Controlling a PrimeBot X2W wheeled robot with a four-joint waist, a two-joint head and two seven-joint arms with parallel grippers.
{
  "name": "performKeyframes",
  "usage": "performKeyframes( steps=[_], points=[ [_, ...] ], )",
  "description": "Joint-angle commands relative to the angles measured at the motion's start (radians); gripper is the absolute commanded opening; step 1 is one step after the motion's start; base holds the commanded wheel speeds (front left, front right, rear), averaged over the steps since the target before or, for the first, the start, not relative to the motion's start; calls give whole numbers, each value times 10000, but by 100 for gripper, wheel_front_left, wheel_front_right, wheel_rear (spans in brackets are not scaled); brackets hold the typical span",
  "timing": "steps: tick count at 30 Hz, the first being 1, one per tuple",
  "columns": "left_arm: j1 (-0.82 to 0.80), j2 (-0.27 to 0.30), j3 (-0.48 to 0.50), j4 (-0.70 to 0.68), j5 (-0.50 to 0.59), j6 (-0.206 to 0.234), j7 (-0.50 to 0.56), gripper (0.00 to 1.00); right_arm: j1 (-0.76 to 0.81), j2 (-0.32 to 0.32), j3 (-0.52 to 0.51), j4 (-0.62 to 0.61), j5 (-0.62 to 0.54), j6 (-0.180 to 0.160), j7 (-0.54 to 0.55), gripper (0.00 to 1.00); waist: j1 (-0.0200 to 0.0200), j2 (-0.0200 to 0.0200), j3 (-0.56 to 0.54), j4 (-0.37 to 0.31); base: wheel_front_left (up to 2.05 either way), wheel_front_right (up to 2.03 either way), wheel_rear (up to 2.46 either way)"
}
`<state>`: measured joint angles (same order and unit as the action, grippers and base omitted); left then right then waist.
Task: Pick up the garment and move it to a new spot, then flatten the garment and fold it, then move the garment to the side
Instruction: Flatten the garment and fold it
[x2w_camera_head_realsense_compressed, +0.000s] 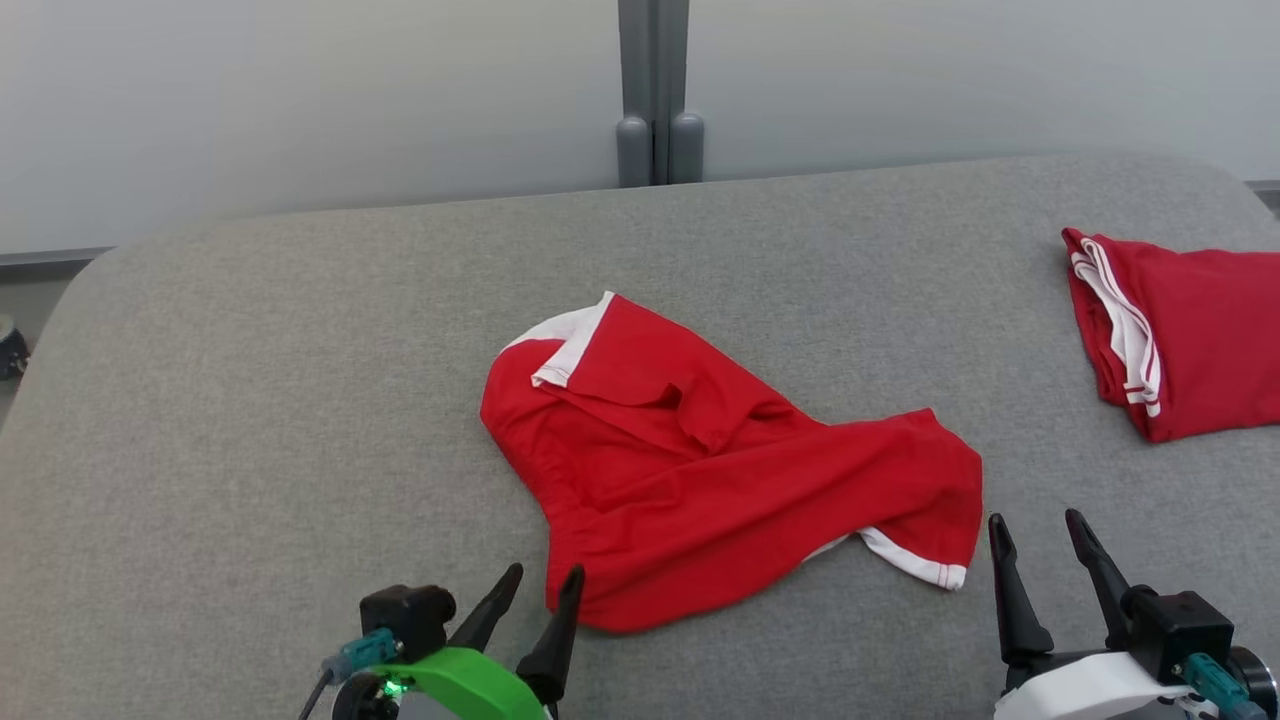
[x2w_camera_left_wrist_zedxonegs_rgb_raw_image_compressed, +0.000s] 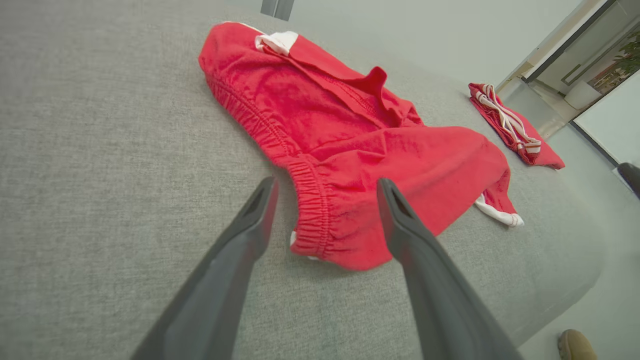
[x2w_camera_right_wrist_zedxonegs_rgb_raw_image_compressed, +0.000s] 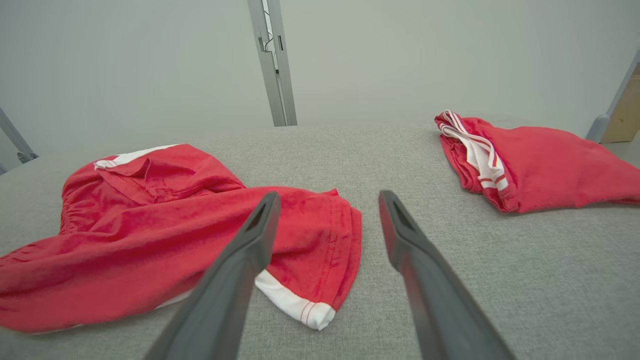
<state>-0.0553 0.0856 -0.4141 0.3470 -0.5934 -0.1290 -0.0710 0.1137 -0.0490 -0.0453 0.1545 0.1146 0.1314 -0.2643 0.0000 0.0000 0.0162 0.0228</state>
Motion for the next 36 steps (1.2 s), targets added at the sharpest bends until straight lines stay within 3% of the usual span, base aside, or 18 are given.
performKeyframes(
  steps=[1, 10, 12, 13, 14, 16, 27, 32, 36],
  points=[
    [-297, 83, -87, 210, -223, -31, 190, 100, -112, -28, -14, -31, 40, -15, 2, 100, 0, 0, 220, -264, 0, 0, 0],
    [-1087, 383, -468, 1266, -953, -30, 589, 100, -204, -26, -136, -21, -28, -15, 2, 100, 0, 0, 450, -619, 0, 0, 0],
    [-1162, 426, -648, 1293, -1099, -31, 507, 85, -208, -25, -138, -15, -30, -15, 2, 100, 0, 0, 459, -640, 0, 0, 0],
    [-1183, 444, -774, 1299, -1195, -30, 487, 58, -191, -26, -145, -6, -28, -15, 2, 100, 0, 0, 451, -646, 0, 0, 0],
    [-1181, 475, -836, 1332, -1260, -30, 451, 45, -177, -26, -149, 4, -24, -15, 2, 100, 0, 0, 440, -646, 0, 0, 0],
    [-1247, 528, -1082, 1258, -1351, -31, 334, 0, -182, -25, -129, 8, -7, -15, 2, 100, 0, 0, 433, -643, 0, 0, 0],
    [-2502, 917, -1748, 344, -1910, -30, 79, 0, -513, -26, 118, 19, -5, -15, 2, 100, 0, 0, 756, -832, 0, 0, 0],
    [-3623, 1162, -1569, 1016, -1810, 60, 427, 0, -767, -28, 266, 28, 22, -15, 2, 100, 0, 0, 1121, -1277, 0, 0, 0],
    [-4365, 1355, -1442, 2177, -1703, 386, 773, 0, -891, -28, 339, 61, 80, -15, 2, 100, 0, 0, 1436, -1703, 0, 0, 0]
  ],
)
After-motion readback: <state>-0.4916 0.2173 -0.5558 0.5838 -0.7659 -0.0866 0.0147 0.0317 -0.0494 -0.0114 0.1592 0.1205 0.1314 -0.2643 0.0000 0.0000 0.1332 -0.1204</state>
